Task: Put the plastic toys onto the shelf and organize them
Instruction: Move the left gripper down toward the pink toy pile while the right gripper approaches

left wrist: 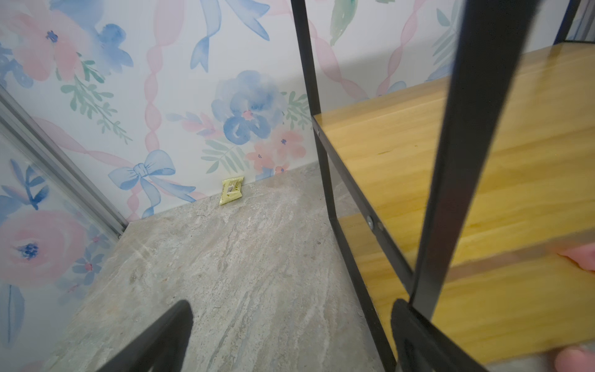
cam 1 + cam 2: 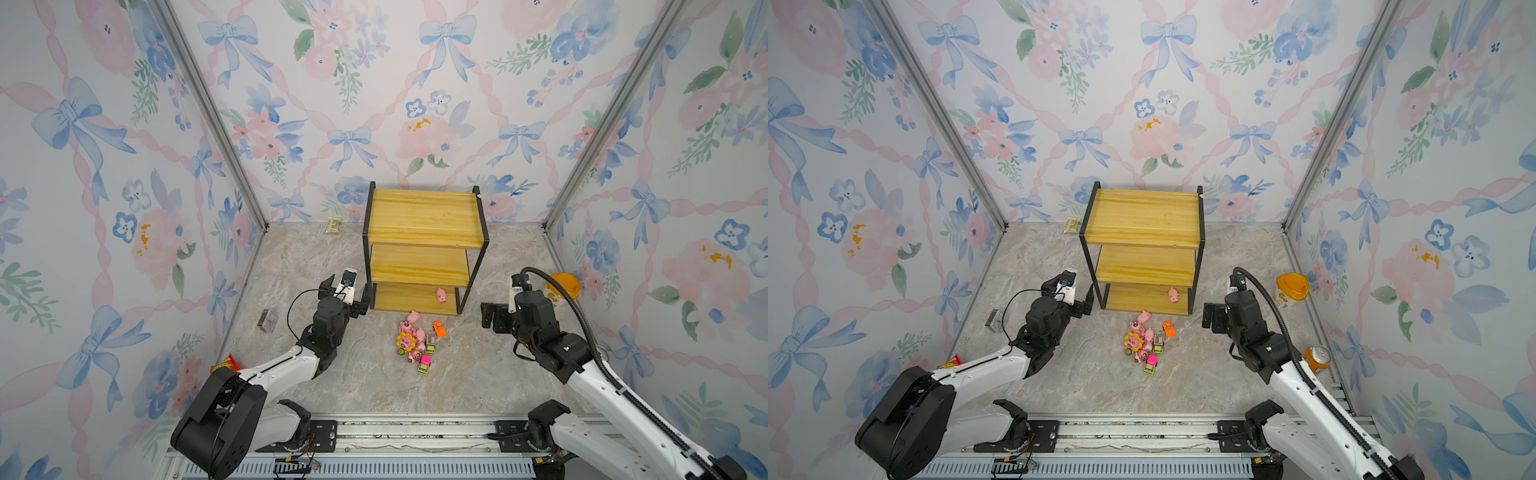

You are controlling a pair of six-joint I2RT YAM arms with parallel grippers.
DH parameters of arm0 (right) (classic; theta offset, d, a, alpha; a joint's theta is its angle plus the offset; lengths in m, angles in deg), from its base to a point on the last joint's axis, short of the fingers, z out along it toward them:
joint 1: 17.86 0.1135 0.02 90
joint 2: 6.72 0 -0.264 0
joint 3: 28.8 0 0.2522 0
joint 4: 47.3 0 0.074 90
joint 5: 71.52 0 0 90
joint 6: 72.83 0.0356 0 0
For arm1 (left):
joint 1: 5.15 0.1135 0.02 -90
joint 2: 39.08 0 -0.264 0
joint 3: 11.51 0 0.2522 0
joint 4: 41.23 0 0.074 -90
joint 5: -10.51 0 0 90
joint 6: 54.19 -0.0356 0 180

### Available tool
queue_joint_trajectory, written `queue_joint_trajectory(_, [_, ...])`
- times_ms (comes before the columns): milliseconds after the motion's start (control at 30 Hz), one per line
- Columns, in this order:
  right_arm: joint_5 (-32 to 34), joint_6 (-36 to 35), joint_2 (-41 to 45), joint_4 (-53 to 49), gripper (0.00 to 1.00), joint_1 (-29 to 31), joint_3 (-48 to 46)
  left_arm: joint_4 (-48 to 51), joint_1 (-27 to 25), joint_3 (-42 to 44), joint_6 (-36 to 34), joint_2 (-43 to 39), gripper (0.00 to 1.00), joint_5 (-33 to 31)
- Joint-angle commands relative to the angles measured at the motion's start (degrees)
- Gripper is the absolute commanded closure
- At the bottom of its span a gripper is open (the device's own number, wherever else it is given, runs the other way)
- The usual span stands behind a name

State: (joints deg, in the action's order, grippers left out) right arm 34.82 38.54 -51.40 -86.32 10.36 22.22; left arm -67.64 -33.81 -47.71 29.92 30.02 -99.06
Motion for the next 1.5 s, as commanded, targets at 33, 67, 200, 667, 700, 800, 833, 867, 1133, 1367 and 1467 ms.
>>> queue_joint_trajectory(33, [0.27, 11.03, 6.07, -9.86, 0.05, 8.89, -3.62, 12.93, -4.34, -0.03, 8.79, -5.20, 0.03, 0.85])
queue_joint_trajectory(67, [1.31, 12.37, 6.93, -10.60, 0.05, 11.90, -3.99, 14.42, -5.05, 0.84, 10.75, -7.02, 0.03, 1.58])
queue_joint_trajectory(200, [7.72, 16.28, 7.79, -13.84, 0.05, 21.03, -4.92, 15.96, -7.72, 6.07, 16.58, -15.33, 0.02, 2.47])
queue_joint_trajectory(667, [6.29, 18.65, -1.68, -8.50, 0.06, 28.96, -8.12, 28.95, -9.02, 10.99, 29.02, -27.67, 0.04, 9.45])
queue_joint_trajectory(700, [6.04, 18.46, -2.48, -8.08, 0.06, 29.20, -7.99, 28.65, -9.19, 11.08, 29.54, -26.72, 0.04, 10.72])
queue_joint_trajectory(800, [5.43, 18.28, -4.54, -6.48, 0.06, 29.28, -7.97, 27.36, -10.11, 11.55, 29.82, -23.60, 0.04, 14.27])
queue_joint_trajectory(833, [5.02, 18.15, -5.06, -5.81, 0.06, 29.29, -8.12, 26.42, -10.37, 11.90, 29.12, -23.12, 0.04, 15.83])
queue_joint_trajectory(867, [4.49, 17.94, -5.51, -5.03, 0.06, 29.27, -8.29, 24.99, -10.65, 12.44, 28.31, -22.62, 0.04, 17.58])
queue_joint_trajectory(1133, [0.01, 16.14, -9.86, -2.79, 0.06, 28.34, -7.49, 18.70, -12.40, 15.00, 24.50, -21.48, 0.09, 25.59])
queue_joint_trajectory(1367, [-4.04, 14.98, -10.51, -2.02, 0.05, 23.62, -8.15, 13.69, -14.92, 14.14, 22.91, -14.88, 0.14, 25.46])
queue_joint_trajectory(1467, [-4.86, 14.78, -10.15, -1.80, 0.05, 22.70, -8.80, 12.86, -15.73, 12.27, 23.03, -9.84, 0.16, 24.57])
